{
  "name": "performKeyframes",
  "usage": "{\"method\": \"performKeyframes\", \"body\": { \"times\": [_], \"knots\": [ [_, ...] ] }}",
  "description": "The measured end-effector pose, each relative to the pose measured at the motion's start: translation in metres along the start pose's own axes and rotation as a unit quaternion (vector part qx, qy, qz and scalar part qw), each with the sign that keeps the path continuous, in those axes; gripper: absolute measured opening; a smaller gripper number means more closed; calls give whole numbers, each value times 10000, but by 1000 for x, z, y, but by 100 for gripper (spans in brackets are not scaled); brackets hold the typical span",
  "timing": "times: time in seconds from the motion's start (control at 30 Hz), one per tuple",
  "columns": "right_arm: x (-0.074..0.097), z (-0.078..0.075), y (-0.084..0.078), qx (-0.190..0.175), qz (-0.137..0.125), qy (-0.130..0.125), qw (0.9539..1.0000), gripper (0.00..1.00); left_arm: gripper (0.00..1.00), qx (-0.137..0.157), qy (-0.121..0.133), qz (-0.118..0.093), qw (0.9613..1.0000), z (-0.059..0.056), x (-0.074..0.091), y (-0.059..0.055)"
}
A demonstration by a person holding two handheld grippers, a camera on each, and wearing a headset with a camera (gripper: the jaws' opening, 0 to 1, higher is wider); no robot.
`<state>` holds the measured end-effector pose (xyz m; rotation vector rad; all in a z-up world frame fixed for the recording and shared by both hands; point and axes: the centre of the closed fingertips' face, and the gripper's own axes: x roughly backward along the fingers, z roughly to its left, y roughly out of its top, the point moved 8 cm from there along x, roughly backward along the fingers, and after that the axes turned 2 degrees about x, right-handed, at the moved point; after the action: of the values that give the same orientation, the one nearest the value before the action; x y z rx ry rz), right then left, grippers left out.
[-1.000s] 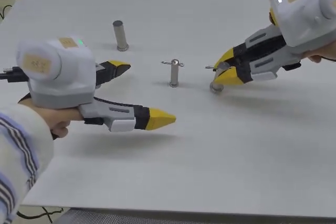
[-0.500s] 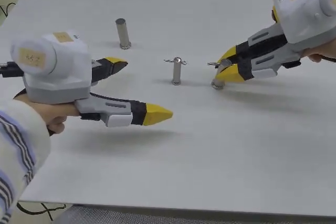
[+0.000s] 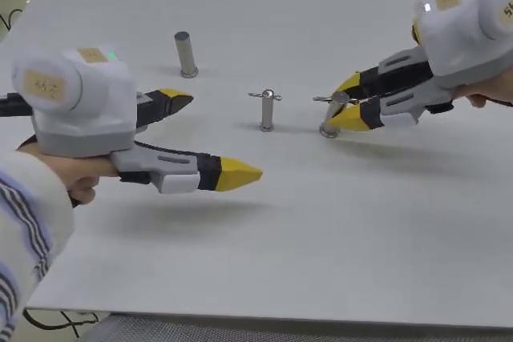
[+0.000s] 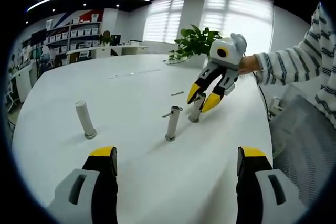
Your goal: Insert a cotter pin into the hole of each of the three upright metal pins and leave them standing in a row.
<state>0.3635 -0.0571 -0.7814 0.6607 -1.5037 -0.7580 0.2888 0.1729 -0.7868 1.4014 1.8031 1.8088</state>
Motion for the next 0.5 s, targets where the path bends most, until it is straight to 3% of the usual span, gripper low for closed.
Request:
{"method": "performKeyframes", "body": {
  "times": [0.1,0.2,0.27,0.5],
  "knots": [
    [10,3,0,-276,-206,-84,9994,24,96,-26,12,23,10000,0,2,0],
    [20,9,-1,-359,-251,-175,9989,27,96,-57,31,57,10000,-1,4,-1],
    [26,14,-1,-397,-277,-250,9985,31,97,-271,59,170,9995,-2,6,-2],
    [41,32,-2,-616,-237,-484,9966,48,98,-331,14,225,9992,-4,9,2]
  ]
}}
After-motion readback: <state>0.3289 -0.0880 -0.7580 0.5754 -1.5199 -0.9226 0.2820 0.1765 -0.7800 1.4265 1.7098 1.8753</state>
